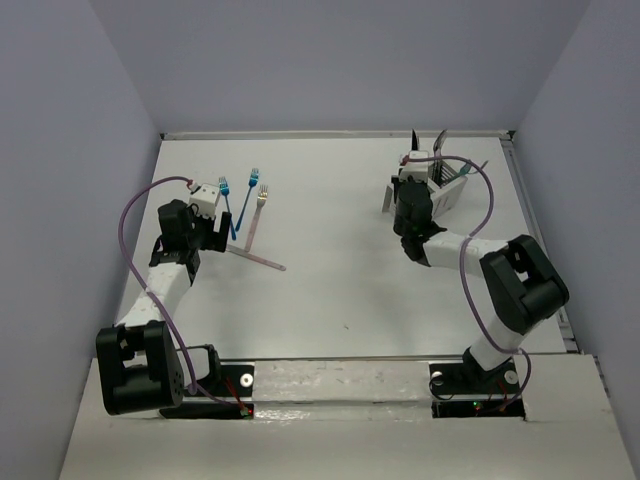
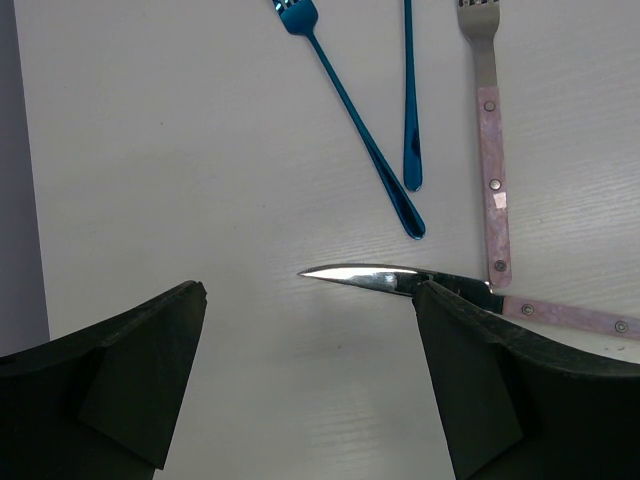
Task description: Sort the eating utensils into containers
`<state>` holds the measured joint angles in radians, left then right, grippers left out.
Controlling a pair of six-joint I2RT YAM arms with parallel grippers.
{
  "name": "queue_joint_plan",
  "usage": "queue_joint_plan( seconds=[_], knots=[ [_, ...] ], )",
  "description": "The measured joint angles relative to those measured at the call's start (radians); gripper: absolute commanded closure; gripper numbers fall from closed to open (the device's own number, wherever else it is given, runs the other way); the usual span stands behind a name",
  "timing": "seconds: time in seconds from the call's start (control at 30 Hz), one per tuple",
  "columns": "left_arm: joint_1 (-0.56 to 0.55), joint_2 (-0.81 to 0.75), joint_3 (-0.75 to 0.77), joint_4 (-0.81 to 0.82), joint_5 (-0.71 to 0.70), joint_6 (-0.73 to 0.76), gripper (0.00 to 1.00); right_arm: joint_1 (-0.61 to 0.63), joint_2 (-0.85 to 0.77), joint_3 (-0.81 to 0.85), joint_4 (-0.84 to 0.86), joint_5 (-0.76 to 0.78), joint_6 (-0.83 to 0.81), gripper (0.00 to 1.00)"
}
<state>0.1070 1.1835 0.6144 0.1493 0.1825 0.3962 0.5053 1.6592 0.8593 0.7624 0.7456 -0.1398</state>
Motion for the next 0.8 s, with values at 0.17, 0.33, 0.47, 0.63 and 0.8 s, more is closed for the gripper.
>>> queue_joint_plan(
  seconds=[0.17, 0.33, 0.47, 0.63, 0.8],
  knots=[
    [0.000, 0.001, 0.000, 0.000, 0.000, 0.000, 0.01, 0.000, 0.031, -0.007, -0.020, -0.014, 0.021, 1.00],
    [0.000, 0.005, 0.000, 0.000, 0.000, 0.000, 0.01, 0.000, 0.039, -0.020, -0.037, -0.024, 0.039, 1.00],
    [0.000, 0.006, 0.000, 0.000, 0.000, 0.000, 0.01, 0.000, 0.039, -0.021, -0.037, -0.025, 0.043, 1.00],
    [0.000, 0.006, 0.000, 0.000, 0.000, 0.000, 0.01, -0.002, 0.039, -0.017, -0.049, -0.025, 0.046, 0.42],
    [0.000, 0.008, 0.000, 0.000, 0.000, 0.003, 0.01, -0.005, 0.018, 0.019, -0.129, -0.034, 0.054, 0.27]
  ],
)
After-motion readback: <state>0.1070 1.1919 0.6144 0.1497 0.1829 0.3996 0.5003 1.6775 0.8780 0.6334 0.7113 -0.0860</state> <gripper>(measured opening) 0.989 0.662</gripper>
